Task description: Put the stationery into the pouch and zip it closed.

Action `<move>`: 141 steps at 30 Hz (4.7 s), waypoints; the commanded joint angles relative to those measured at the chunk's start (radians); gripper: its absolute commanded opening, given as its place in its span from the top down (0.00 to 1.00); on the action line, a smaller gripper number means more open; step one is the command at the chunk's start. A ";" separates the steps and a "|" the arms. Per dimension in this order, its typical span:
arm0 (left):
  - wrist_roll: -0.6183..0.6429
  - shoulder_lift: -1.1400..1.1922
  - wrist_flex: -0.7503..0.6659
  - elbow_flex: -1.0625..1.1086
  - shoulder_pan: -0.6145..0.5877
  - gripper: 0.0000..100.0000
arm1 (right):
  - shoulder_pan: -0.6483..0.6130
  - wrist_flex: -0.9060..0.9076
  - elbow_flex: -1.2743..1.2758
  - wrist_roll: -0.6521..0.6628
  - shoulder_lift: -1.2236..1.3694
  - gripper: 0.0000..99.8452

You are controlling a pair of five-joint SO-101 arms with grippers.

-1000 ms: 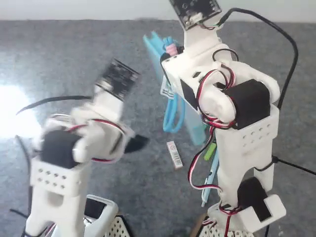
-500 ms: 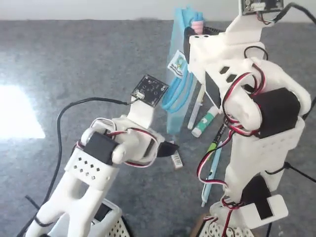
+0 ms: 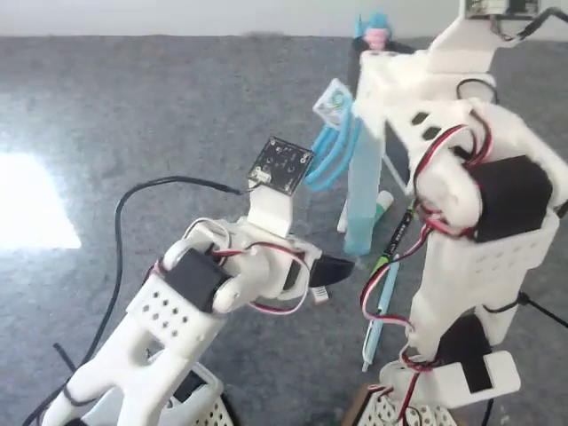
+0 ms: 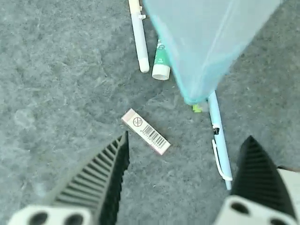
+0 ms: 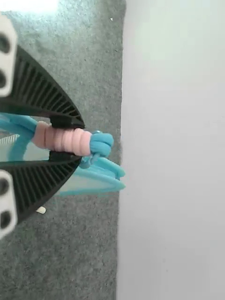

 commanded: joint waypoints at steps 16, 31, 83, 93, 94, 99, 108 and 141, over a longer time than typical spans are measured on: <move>-0.577 -0.829 -0.451 0.633 0.285 0.87 | -0.042 0.015 -0.049 0.003 0.036 0.99; -0.298 -0.732 -0.726 0.691 0.224 0.87 | -0.134 0.039 -0.046 0.002 0.038 0.99; -0.313 -0.967 -1.003 0.929 0.252 0.99 | -0.438 -0.019 -0.054 -0.020 0.002 0.99; -0.319 -0.971 -0.993 0.928 -0.011 0.99 | -0.458 0.047 -0.049 0.041 -0.047 0.99; -0.319 -0.971 -0.965 0.912 -0.023 0.99 | -0.437 0.061 -0.049 0.055 -0.044 0.99; -0.319 -0.971 -0.876 0.828 -0.101 0.99 | -0.361 0.171 -0.043 0.264 -0.048 0.99; -0.318 -0.968 -0.977 0.799 -0.342 0.99 | -0.355 0.163 0.302 0.509 -0.159 0.99; -0.319 -0.970 -1.106 0.809 -0.388 0.99 | -0.662 0.045 0.109 0.798 -0.093 0.99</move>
